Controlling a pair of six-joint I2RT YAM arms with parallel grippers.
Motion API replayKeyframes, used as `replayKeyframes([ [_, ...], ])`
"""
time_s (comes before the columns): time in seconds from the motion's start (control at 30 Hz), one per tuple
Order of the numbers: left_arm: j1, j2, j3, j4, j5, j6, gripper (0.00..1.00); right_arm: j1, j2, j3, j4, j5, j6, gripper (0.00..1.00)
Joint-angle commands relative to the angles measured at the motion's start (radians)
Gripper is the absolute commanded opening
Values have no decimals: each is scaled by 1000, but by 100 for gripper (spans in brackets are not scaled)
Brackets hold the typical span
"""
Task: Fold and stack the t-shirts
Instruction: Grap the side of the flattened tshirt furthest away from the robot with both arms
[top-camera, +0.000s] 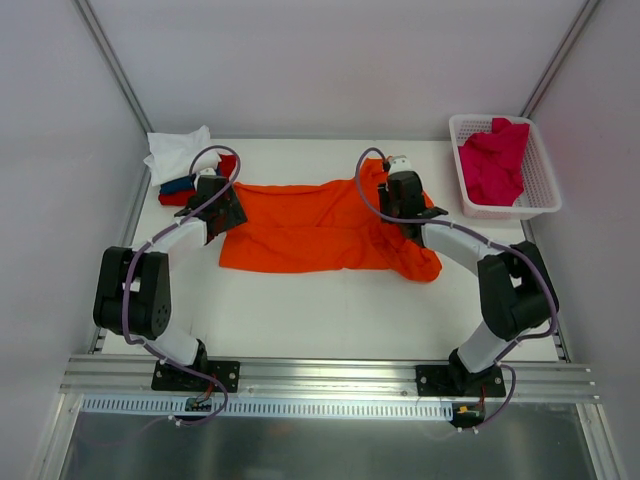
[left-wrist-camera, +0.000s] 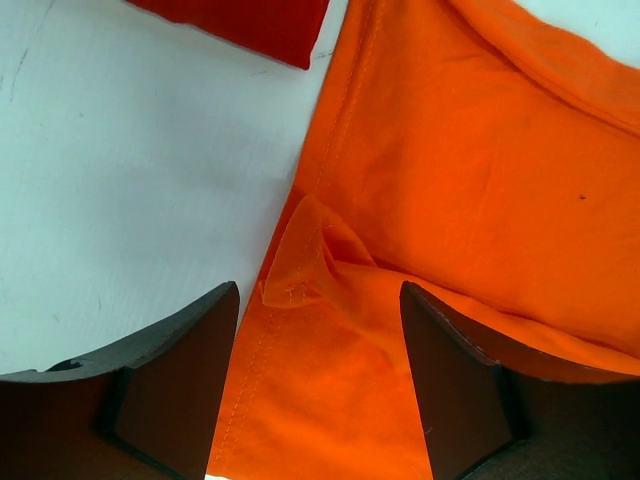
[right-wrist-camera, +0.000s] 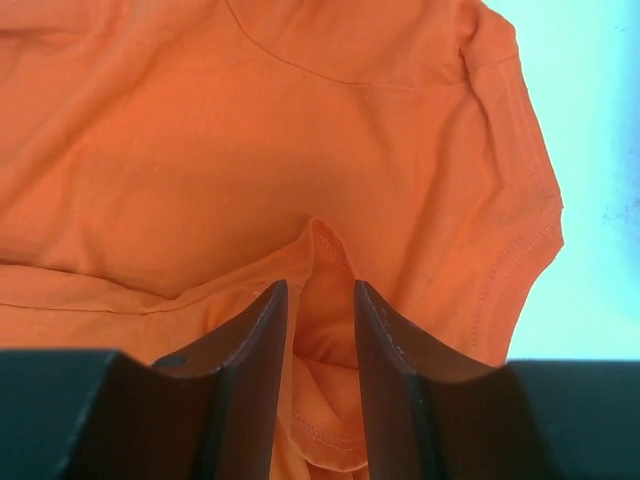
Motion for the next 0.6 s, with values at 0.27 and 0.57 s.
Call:
replayKeyframes([
  [0.27,-9,33,197,8,-12,70,65,-66,6,190,-62,-77,3,38],
  [0.57,-7,203,360,13,40,72,65,-151,149,365,-98,-221,70,40],
])
